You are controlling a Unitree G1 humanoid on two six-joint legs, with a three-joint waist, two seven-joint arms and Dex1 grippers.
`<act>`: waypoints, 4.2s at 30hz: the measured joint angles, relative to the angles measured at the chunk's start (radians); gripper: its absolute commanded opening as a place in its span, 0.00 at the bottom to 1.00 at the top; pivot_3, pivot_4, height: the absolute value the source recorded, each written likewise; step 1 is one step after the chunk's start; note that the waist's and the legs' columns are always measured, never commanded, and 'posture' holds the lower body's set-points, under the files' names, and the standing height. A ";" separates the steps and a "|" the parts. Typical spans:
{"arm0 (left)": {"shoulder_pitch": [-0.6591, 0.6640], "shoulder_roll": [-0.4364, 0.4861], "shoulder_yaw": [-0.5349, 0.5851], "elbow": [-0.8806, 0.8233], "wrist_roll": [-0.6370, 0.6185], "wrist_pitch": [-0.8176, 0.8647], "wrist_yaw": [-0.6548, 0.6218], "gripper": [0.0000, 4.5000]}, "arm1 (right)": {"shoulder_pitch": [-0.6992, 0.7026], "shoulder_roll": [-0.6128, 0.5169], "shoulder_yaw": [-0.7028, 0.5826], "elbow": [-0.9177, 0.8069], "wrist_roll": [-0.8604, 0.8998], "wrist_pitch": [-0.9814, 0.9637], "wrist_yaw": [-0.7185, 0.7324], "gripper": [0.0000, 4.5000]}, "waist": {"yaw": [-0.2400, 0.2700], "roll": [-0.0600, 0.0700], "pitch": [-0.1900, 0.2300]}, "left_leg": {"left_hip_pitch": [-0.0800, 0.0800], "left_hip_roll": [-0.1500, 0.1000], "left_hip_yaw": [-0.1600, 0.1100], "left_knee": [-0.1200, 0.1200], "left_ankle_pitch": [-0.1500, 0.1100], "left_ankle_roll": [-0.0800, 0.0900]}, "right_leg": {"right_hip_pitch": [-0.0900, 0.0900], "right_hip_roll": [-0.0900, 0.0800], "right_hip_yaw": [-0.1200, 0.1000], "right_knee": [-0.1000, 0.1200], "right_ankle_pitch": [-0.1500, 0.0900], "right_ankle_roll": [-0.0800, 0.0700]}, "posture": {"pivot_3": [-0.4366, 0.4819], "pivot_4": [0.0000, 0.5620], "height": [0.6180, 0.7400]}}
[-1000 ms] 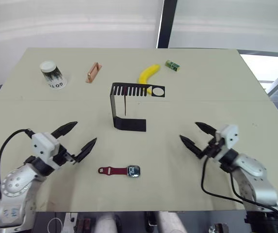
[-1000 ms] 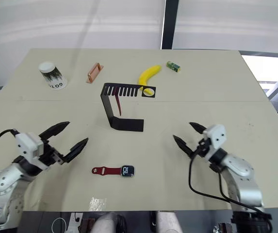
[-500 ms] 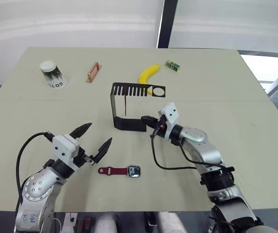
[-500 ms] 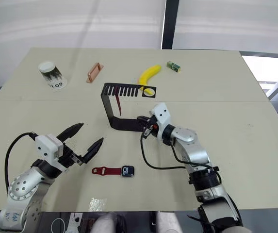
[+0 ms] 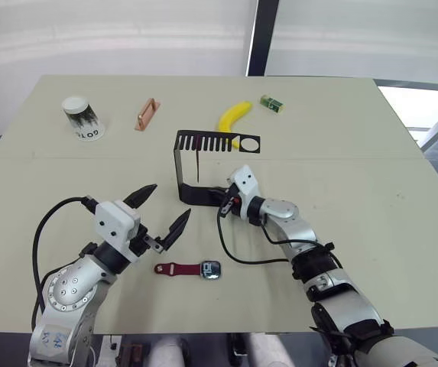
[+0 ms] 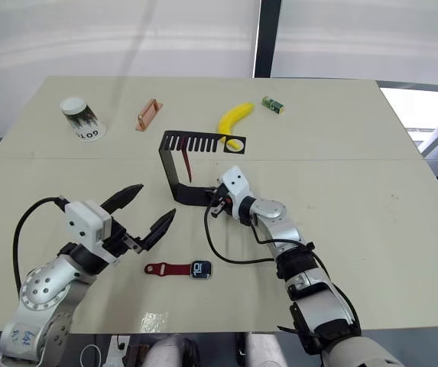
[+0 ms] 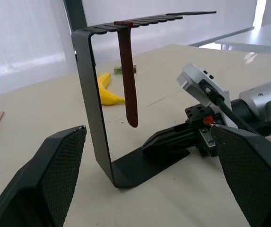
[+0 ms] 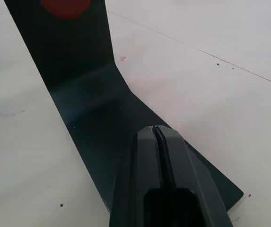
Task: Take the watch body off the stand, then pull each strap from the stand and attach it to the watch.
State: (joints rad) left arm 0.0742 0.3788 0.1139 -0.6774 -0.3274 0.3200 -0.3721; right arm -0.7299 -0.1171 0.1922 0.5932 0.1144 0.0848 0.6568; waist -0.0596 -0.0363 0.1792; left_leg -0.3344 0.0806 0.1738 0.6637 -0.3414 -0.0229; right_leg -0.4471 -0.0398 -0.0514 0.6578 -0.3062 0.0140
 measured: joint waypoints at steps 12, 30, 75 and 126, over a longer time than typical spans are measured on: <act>-0.069 -0.108 -0.127 -0.002 0.103 0.059 0.136 0.60 | 0.010 -0.003 -0.005 -0.010 0.000 0.003 0.009 0.00 | 0.002 0.000 0.000 | 0.000 0.000 0.000 0.000 0.000 0.000 | 0.000 0.000 0.000 0.000 0.000 0.000 | 0.48 0.27 0.91; -0.279 -0.259 -0.247 0.267 0.301 0.059 0.283 0.60 | 0.027 -0.002 -0.002 -0.038 0.000 0.016 0.011 0.00 | 0.003 0.000 0.000 | 0.000 0.000 0.000 0.000 0.000 -0.001 | 0.000 0.000 0.000 0.000 0.000 0.000 | 0.48 0.27 0.91; -0.438 -0.321 -0.230 0.529 0.366 -0.103 0.314 0.28 | 0.027 0.002 -0.001 -0.043 -0.001 0.027 0.011 0.00 | 0.004 0.000 0.000 | 0.000 0.000 0.000 0.000 0.001 -0.001 | 0.000 0.000 -0.001 0.000 0.000 0.000 | 0.48 0.27 0.91; -0.216 0.346 0.177 0.374 -0.573 0.329 -0.558 0.00 | 0.402 -0.287 -0.111 -0.708 0.328 0.326 0.272 0.95 | 0.006 0.007 0.004 | -0.003 0.001 -0.003 -0.005 -0.003 -0.002 | -0.001 0.000 -0.004 -0.007 -0.001 0.000 | 0.48 0.27 0.91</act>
State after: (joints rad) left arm -0.1416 0.7244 0.2907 -0.3034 -0.9006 0.6493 -0.9303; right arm -0.3279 -0.4043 0.0812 -0.1150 0.4424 0.4104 0.9292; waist -0.0538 -0.0291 0.1836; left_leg -0.3378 0.0816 0.1705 0.6584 -0.3443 -0.0245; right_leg -0.4485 -0.0395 -0.0551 0.6507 -0.3073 0.0142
